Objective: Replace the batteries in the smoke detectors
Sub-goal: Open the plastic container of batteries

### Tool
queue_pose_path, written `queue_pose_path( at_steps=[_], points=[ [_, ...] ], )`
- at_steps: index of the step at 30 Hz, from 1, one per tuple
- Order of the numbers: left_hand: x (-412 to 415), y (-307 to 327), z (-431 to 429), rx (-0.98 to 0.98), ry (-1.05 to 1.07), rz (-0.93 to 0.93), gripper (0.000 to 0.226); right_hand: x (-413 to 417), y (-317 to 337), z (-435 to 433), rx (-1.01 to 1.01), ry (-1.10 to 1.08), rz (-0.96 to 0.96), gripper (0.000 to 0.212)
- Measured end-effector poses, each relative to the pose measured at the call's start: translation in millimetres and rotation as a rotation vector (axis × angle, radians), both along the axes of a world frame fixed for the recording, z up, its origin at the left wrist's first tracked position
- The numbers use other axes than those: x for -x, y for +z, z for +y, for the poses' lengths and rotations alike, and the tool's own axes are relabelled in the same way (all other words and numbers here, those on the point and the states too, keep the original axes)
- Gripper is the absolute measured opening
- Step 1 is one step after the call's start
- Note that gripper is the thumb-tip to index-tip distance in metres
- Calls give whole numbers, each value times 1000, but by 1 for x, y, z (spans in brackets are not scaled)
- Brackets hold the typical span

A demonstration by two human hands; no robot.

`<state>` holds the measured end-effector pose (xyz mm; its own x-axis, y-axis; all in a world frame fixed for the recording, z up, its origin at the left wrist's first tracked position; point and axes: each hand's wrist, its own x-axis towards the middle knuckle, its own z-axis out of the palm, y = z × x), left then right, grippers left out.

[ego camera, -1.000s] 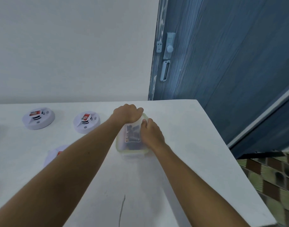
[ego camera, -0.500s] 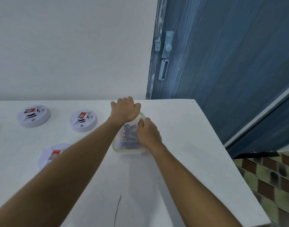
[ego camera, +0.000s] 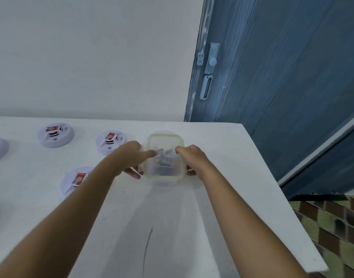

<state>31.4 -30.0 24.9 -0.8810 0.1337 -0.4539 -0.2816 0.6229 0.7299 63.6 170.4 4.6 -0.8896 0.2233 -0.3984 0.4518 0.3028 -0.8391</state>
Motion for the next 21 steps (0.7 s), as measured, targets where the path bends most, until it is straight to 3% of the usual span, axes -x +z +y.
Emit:
queue_pose_path(
  at_steps=[4,8,10,13,15,18,21],
  points=[
    [-4,-5,-3,-164,89,-8,76,2,-4,5,101,-35,-3,15],
    [3,-6,5,-225,160,42,74,14,-12,1,70,-107,70,28],
    [11,-7,8,-210,186,94,76,20,-11,-1,54,-149,100,29],
    [19,-9,12,0,163,267,78,28,-7,-1,44,-198,123,41],
    [19,-7,14,75,159,343,78,28,-3,-1,-6,-192,128,36],
    [14,-2,13,60,172,425,74,22,1,1,-51,-197,184,31],
    [-2,9,10,-46,202,542,57,6,11,1,-111,-218,319,43]
  ],
)
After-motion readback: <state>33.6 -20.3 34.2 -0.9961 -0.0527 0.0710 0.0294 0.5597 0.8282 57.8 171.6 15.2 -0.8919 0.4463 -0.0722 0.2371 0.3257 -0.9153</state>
